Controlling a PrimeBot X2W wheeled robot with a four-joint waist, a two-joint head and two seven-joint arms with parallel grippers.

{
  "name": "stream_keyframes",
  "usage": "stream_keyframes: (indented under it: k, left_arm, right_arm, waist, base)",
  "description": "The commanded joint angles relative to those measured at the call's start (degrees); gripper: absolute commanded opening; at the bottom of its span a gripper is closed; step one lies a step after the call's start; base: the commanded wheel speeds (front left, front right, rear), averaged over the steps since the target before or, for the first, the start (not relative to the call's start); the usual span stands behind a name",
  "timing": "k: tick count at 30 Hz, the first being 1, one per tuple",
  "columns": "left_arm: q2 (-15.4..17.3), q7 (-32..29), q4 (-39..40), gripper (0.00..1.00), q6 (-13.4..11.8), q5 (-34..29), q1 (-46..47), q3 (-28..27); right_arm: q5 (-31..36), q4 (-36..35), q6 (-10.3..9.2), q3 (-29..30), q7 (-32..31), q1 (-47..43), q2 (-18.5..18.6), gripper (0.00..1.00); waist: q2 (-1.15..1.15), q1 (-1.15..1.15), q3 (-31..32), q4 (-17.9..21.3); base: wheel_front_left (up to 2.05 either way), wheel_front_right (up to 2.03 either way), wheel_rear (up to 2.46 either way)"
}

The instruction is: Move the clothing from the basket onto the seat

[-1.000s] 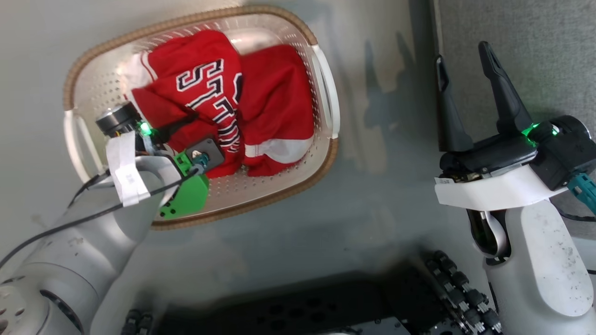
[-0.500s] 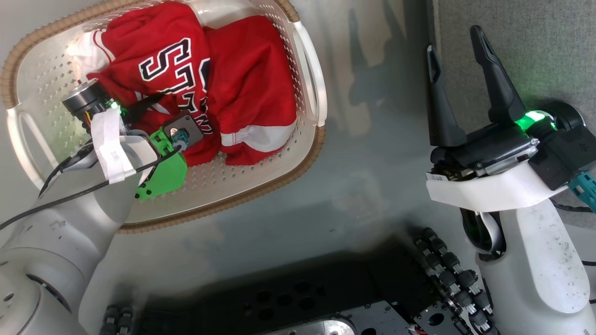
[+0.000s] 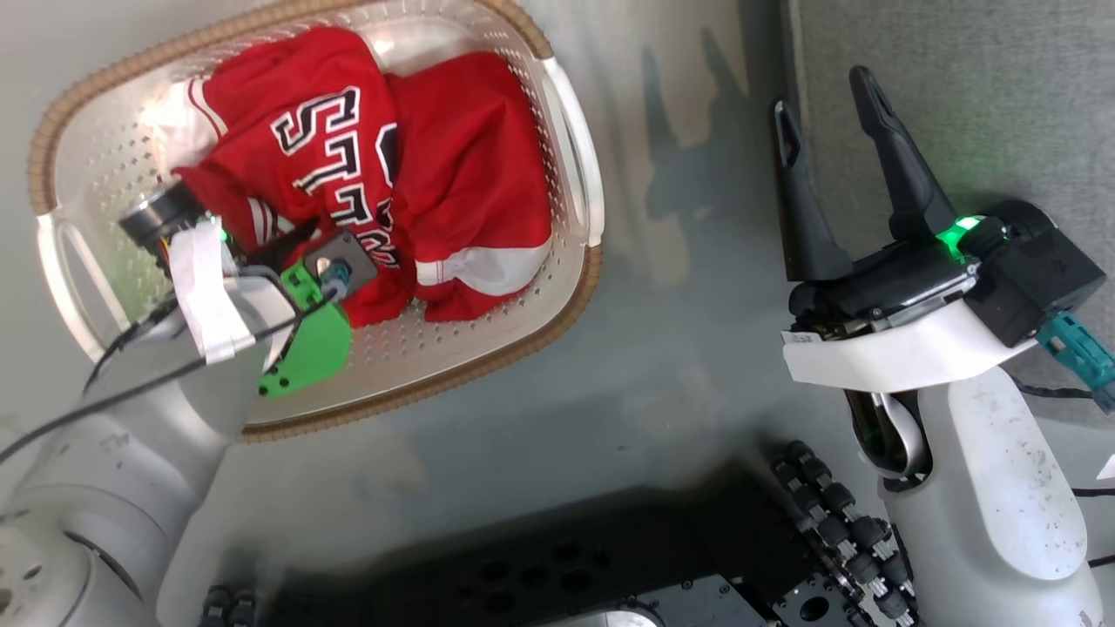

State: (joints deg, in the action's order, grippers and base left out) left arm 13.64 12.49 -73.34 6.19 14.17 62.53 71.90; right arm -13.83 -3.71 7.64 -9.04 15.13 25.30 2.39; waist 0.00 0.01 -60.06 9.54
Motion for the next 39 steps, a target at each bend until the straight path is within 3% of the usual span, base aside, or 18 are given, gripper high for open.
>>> stream_keyframes:
  k: [1, 12, 19, 27, 39]
  left_arm:
    - [-0.02, 0.58, -0.17, 0.00, -0.51, 0.36, -1.28, -0.13]
    - [-1.86, 2.78, 2.01, 0.00, -2.43, 6.33, -10.14, -4.53]
    - [-1.14, 2.78, 10.49, 0.00, -4.06, 10.21, -17.86, -9.67]
    - [0.12, 2.74, 20.45, 0.00, -6.92, 10.98, -26.27, -15.27]
    - [0.92, 2.75, 32.14, 0.00, -8.96, 7.67, -35.74, -21.15]
  right_arm:
    - [-0.26, 0.49, -0.27, 0.83, 0.04, -0.67, 0.88, 1.00]
    - [0.33, 3.30, -0.20, -0.32, 0.04, -4.26, 0.61, 1.00]
    - [1.16, 5.89, -0.20, -0.99, 0.04, -8.96, 0.62, 1.00]
    - [1.11, 8.78, -0.20, -1.79, 0.04, -14.73, 0.62, 1.00]
    - [-0.11, 12.06, -0.20, -4.40, 0.04, -23.24, 0.62, 1.00]
  waist:
    - [0.00, -0.01, 3.09, -0.35]
    - [0.00, -0.01, 18.81, -1.86]
    - [0.00, -0.01, 30.25, -3.59]
    - [0.00, -0.01, 42.14, -5.07]
    - [0.00, -0.01, 56.72, -5.21]
  base:
    - [0.00, 0.00, 0.00]
    - [0.00, 0.00, 0.00]
    - [0.00, 0.00, 0.00]
    - [0.00, 0.00, 0.00]
    - [0.00, 0.00, 0.00]
